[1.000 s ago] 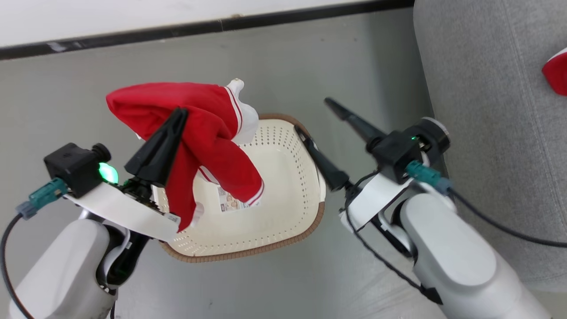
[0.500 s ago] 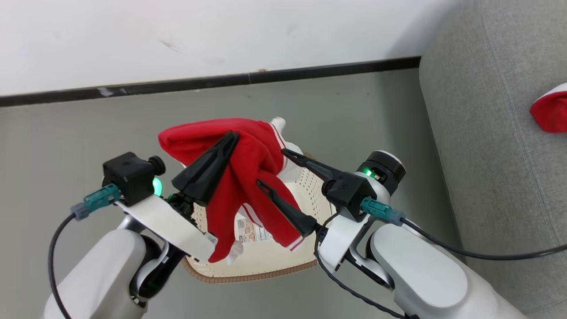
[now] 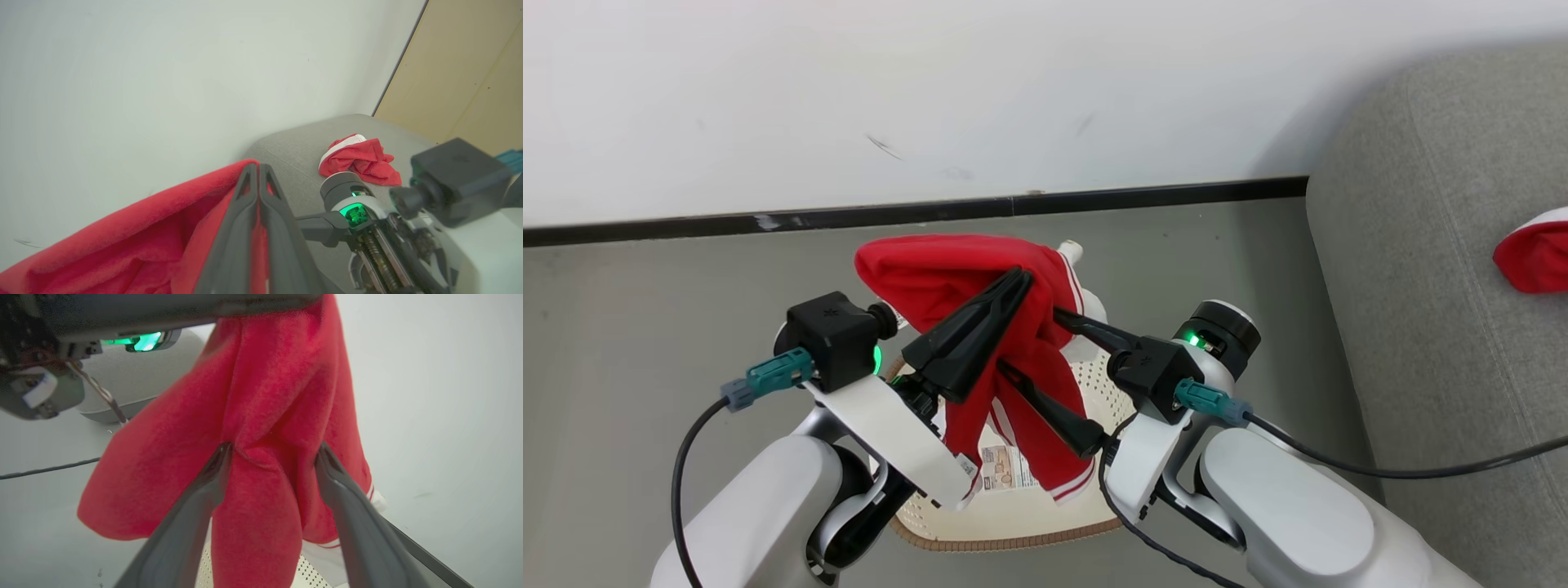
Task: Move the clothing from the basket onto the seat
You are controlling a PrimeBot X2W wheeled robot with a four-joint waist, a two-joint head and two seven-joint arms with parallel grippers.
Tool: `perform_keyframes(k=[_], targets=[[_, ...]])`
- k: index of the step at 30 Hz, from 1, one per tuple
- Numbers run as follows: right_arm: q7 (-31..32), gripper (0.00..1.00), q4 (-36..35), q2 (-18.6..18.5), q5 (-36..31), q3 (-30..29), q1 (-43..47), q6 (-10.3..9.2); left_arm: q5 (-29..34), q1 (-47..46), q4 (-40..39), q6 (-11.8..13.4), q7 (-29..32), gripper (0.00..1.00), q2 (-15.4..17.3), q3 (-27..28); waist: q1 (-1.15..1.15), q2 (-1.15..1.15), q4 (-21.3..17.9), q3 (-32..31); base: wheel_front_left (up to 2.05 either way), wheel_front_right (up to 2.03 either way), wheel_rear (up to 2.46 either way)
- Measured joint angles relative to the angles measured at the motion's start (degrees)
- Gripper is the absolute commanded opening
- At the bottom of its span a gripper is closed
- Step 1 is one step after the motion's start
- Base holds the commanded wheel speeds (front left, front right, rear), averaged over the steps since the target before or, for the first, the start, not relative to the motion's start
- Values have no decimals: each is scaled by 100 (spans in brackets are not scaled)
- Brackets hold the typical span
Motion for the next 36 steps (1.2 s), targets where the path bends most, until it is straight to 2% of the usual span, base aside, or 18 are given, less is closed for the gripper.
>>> perform_keyframes(k=[15, 34, 35, 36], targets=[[0, 100, 12, 0, 196, 56, 25, 0, -60, 2, -96, 145, 374, 0, -177, -297, 0, 0, 175, -534, 0, 0, 0], [0, 100, 224, -70, 438, 29, 472, 0, -322, 102, -577, 259, 756, 0, -250, -379, 0, 0, 278, -723, 0, 0, 0], [0, 62, 230, -70, 460, 32, 479, 0, -328, 102, -602, 296, 766, 0, -248, -378, 0, 0, 276, -720, 0, 0, 0], [0, 41, 230, -67, 467, 33, 480, 0, -344, 102, -621, 307, 800, 0, -245, -376, 0, 0, 275, -716, 0, 0, 0]])
